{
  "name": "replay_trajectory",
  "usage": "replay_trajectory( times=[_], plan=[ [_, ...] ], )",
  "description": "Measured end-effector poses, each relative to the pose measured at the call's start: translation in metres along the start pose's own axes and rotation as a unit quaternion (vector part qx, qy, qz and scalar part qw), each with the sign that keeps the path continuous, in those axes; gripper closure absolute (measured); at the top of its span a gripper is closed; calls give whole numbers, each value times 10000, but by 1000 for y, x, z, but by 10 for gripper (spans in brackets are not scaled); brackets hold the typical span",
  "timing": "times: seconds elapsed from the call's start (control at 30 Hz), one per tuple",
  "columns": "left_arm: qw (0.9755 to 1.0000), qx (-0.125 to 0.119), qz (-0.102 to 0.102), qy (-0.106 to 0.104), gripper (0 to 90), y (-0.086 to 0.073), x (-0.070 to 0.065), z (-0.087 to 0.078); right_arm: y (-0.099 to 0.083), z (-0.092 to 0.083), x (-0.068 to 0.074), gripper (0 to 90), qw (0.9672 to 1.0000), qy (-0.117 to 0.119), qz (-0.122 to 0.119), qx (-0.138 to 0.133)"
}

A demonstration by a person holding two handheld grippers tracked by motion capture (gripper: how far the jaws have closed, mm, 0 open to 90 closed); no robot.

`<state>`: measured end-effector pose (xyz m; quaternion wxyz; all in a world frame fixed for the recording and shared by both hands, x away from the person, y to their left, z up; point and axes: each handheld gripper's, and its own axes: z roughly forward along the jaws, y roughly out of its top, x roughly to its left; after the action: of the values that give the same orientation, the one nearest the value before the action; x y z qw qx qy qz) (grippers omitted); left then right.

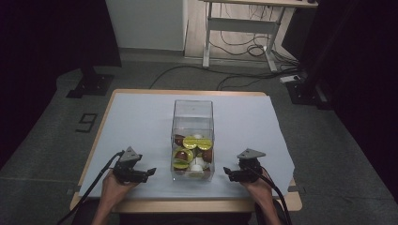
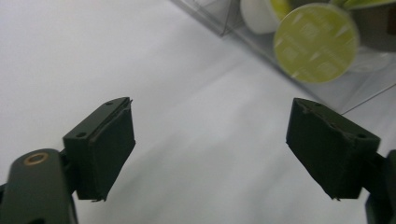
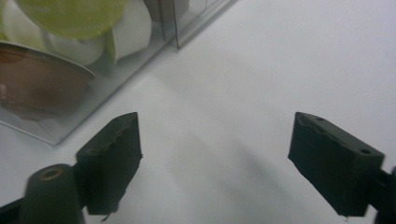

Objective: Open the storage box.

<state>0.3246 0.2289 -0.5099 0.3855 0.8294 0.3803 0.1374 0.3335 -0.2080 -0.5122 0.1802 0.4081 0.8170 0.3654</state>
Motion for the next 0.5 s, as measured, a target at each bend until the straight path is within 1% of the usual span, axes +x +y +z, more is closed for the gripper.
replay_trajectory(
  times=[0.07, 0.17, 0.2, 0.27, 0.37, 0.4, 0.43, 0.5],
  plan=[
    [10000, 48, -17, 16, 139, -2, 1, 3, -2, 5, -1, 144, 9999, -31, 4, 99],
    [9999, 97, -78, 70, 130, -4, 3, 7, -4, 10, -1, 137, 9996, -127, -81, 242],
    [9999, 106, -89, 77, 121, -4, 3, 8, -5, 11, -1, 137, 9995, -145, -104, 251],
    [9997, 153, -83, 182, 106, -6, 3, 10, -6, 13, -1, 136, 9994, -175, -155, 260],
    [9991, 284, -47, 297, 72, -8, 4, 14, -7, 15, -1, 129, 9990, -229, -264, 285],
    [9990, 315, -53, 301, 58, -8, 4, 14, -8, 16, -1, 128, 9991, -223, -258, 250],
    [9990, 296, -65, 319, 51, -7, 4, 14, -9, 16, -1, 129, 9992, -211, -238, 236],
    [9990, 314, -61, 317, 48, -8, 4, 14, -11, 16, -4, 130, 9996, -134, -120, 196]
  ],
)
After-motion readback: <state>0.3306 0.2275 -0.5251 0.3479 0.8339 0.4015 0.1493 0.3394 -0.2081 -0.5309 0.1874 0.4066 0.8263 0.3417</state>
